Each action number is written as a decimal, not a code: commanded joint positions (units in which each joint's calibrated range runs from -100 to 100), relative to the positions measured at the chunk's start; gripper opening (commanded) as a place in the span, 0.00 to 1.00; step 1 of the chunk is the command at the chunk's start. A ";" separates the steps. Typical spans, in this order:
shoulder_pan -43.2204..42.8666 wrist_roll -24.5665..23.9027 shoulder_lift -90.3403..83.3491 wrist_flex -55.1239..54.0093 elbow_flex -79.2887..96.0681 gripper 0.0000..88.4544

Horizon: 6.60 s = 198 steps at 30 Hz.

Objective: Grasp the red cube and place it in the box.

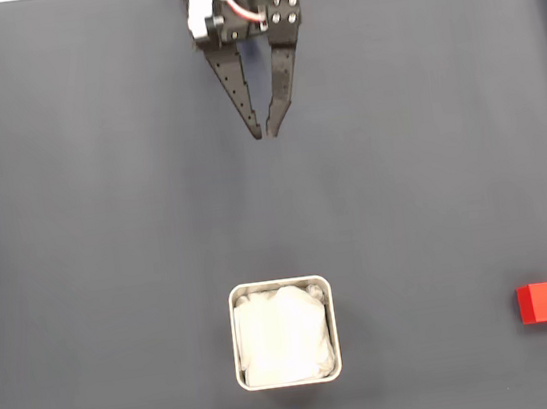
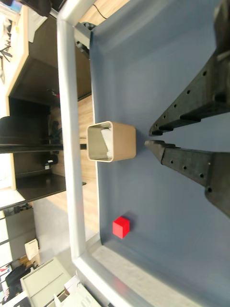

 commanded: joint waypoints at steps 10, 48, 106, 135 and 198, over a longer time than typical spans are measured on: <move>-0.56 0.54 17.55 9.65 -28.91 0.00; -13.70 1.71 36.09 4.65 -34.29 0.00; -24.14 3.37 72.75 -18.71 -45.06 0.49; -24.56 2.20 98.48 -24.61 -64.31 0.49; -25.42 1.90 126.39 -25.43 -97.06 0.49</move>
